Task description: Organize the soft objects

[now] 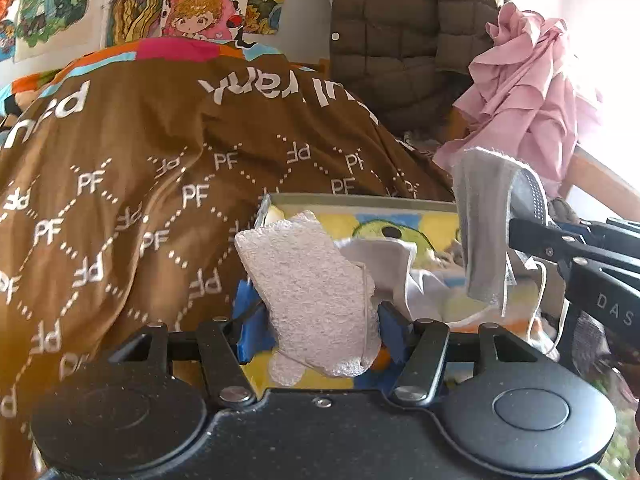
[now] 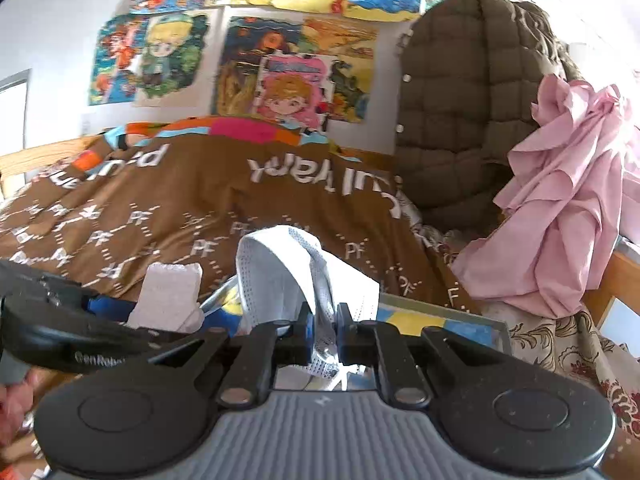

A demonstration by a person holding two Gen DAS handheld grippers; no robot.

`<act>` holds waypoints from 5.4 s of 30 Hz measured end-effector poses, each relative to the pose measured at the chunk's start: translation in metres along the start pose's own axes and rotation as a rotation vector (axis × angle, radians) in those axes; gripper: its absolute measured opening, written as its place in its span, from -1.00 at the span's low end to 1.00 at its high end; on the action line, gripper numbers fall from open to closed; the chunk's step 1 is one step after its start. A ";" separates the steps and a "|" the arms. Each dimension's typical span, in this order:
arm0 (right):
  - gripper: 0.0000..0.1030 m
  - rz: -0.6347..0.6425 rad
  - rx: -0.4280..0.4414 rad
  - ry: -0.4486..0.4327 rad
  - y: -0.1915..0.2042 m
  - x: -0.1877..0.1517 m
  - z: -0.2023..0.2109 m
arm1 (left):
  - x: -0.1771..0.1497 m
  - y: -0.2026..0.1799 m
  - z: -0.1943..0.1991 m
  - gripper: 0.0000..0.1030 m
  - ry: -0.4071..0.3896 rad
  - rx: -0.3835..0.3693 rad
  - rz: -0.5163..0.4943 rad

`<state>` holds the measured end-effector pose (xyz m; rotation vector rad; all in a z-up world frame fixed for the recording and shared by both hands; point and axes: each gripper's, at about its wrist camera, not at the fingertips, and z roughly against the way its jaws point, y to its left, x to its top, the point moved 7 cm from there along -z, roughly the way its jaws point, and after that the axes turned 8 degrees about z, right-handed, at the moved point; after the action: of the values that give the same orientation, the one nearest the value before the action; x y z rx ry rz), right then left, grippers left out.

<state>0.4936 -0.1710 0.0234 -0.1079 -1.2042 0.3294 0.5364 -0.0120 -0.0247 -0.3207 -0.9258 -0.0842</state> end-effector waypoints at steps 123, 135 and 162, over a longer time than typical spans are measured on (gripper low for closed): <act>0.99 -0.191 0.004 -0.150 -0.039 -0.042 0.291 | -0.093 -0.101 0.307 0.99 -0.336 0.151 0.068; 1.00 -0.190 0.006 -0.123 -0.033 -0.057 0.299 | -0.105 -0.095 0.316 0.99 -0.340 0.166 0.087; 1.00 -0.136 0.022 -0.084 0.007 -0.091 0.329 | -0.174 -0.068 0.334 0.99 -0.338 0.233 0.124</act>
<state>0.1577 -0.2227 0.0588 0.0070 -1.2834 0.2302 0.1596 0.0146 0.0389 -0.1765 -1.2348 0.1967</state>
